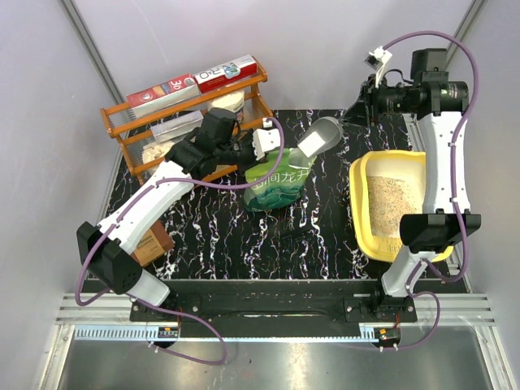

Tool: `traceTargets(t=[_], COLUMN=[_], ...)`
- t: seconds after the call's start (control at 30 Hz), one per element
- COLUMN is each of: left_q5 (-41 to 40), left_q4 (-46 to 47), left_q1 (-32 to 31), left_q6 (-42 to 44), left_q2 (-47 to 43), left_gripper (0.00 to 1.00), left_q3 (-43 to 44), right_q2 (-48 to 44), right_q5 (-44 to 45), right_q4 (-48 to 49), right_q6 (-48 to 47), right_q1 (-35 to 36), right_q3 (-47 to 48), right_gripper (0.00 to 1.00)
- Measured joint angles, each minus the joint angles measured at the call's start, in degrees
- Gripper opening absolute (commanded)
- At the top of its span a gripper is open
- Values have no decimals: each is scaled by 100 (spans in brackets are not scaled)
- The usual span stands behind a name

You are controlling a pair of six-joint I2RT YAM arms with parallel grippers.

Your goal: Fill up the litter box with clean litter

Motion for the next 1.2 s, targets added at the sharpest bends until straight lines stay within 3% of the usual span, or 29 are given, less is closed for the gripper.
traceTargets(t=[0.33, 0.5, 0.93, 1.2], left_q5=[-15, 11, 31, 144], left_q4=[-57, -48, -42, -31], left_q1=[52, 105, 116, 118], left_q6=[-472, -706, -986, -1250], left_q2=[155, 219, 219, 219], left_gripper=[0, 0, 0, 0], left_q3=[210, 282, 282, 273], right_q2=[177, 243, 577, 313], right_q5=[393, 752, 2846, 4732], right_q4=[-636, -640, 260, 1270], right_q6=[-1770, -2155, 1790, 2780], right_q1=[503, 968, 1864, 2573], right_q3=[136, 136, -396, -1967], right_gripper=[0, 0, 0, 0])
